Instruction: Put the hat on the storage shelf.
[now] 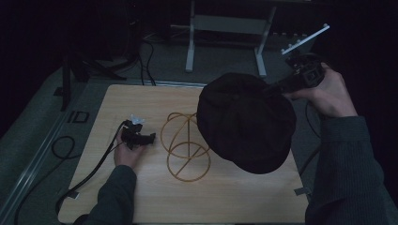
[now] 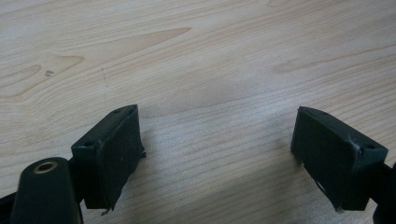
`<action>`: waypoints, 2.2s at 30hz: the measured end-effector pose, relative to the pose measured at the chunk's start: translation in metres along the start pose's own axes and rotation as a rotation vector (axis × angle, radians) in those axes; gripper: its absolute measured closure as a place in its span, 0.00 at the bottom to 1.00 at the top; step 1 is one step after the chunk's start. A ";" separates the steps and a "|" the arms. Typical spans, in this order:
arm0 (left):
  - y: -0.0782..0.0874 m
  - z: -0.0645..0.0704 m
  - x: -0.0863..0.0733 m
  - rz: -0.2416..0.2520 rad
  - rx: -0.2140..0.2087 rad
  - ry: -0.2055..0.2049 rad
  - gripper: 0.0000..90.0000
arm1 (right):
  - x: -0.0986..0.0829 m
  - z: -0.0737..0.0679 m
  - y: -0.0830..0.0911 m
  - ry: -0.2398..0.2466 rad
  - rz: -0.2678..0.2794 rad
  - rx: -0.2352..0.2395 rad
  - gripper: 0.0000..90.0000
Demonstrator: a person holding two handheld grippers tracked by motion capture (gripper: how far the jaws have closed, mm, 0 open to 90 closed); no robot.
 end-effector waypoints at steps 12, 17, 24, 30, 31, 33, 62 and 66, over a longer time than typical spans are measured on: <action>0.000 0.000 0.000 0.000 0.000 0.000 0.18 | 0.010 -0.014 -0.001 0.034 0.021 0.054 0.89; 0.000 0.000 0.000 0.001 0.000 0.001 0.18 | 0.019 -0.025 -0.002 0.060 0.025 0.074 0.89; 0.000 0.000 0.000 0.001 0.000 0.001 0.18 | 0.033 -0.041 -0.009 0.094 0.023 0.101 0.89; 0.000 0.000 0.000 0.001 0.001 0.001 0.18 | 0.043 -0.051 -0.016 0.115 0.029 0.128 0.89; 0.000 0.000 0.000 0.001 0.001 0.001 0.18 | 0.045 -0.052 -0.017 0.115 0.028 0.135 0.89; 0.000 0.000 0.000 0.001 0.001 0.001 0.18 | 0.048 -0.054 -0.021 0.115 0.027 0.141 0.89; 0.000 0.000 0.000 0.000 0.001 0.002 0.18 | 0.078 -0.059 -0.074 0.066 -0.010 0.191 0.88; 0.000 0.000 0.000 0.001 0.001 0.002 0.18 | 0.082 -0.058 -0.086 0.056 -0.024 0.196 0.87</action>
Point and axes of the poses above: each handheld gripper's, and its own axes: y roughly backward along the jaws, x roughly out of its top, z roughly to its right, the point moved 2 cm from there along -y, roughly forward along the jaws
